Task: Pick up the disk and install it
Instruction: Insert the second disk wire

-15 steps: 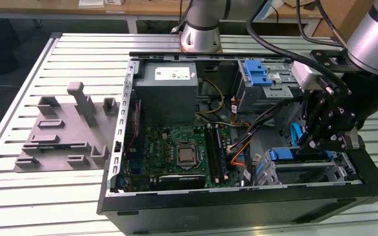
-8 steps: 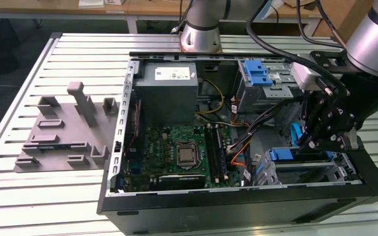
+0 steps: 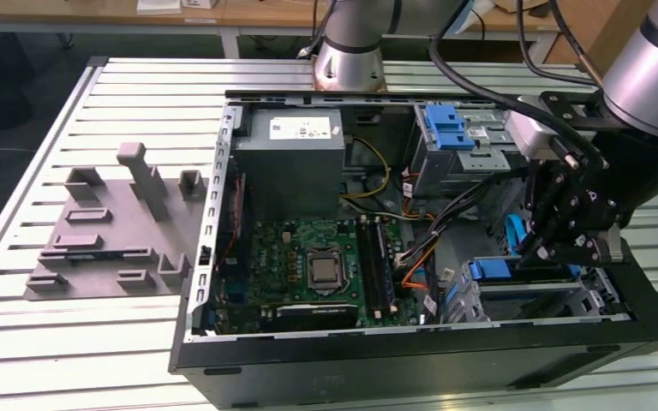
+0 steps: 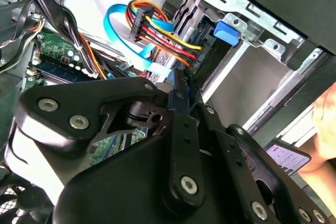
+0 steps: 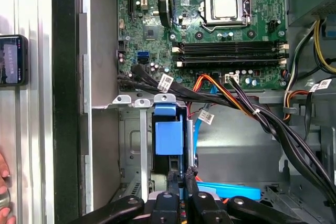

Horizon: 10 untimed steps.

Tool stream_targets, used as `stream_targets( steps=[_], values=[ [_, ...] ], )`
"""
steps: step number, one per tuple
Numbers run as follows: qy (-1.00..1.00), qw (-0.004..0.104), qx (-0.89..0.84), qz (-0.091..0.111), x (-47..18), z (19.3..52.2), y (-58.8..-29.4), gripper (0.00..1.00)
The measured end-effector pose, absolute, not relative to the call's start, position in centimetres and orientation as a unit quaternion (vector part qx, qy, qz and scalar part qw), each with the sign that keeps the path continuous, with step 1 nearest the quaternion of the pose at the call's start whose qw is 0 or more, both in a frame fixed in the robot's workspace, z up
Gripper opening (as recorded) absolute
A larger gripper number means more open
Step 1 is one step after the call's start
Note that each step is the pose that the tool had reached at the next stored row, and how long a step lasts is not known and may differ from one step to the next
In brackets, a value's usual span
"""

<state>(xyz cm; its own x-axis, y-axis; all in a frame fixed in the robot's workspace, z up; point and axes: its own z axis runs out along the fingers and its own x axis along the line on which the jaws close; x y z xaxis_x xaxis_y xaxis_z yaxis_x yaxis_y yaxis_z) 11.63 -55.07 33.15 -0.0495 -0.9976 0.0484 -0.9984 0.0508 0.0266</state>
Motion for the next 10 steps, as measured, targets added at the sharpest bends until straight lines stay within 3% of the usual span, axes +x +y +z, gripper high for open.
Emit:
stream_targets(
  steps=[10],
  values=[
    [-0.725,0.027,0.689,0.007,11.68,33.09,-55.07,0.18]
  ],
)
